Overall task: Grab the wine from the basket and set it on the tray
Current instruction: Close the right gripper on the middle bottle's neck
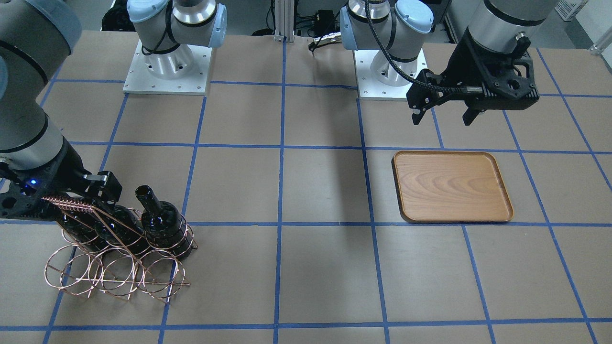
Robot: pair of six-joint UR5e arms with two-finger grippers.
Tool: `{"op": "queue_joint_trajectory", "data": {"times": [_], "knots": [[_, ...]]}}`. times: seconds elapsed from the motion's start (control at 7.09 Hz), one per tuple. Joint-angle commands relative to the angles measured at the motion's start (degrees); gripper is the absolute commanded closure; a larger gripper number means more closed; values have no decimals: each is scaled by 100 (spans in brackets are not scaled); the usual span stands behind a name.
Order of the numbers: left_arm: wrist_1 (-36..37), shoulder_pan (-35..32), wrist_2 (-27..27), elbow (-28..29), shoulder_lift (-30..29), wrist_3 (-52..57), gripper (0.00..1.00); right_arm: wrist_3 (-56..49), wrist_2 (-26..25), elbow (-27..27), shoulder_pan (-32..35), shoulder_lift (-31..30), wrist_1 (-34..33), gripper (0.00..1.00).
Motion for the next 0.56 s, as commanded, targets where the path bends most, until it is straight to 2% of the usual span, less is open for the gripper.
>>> {"op": "queue_joint_trajectory", "data": {"times": [0.0, 0.28, 0.42], "knots": [[-4, 0, 4, 1, -1, 0, 0, 20, 11, -5, 22, 15, -36, 36], [-4, 0, 4, 1, -1, 0, 0, 20, 2, -5, 31, -2, -19, 71], [-4, 0, -5, 1, -1, 0, 0, 20, 2, -5, 31, -11, -1, 74]]}}
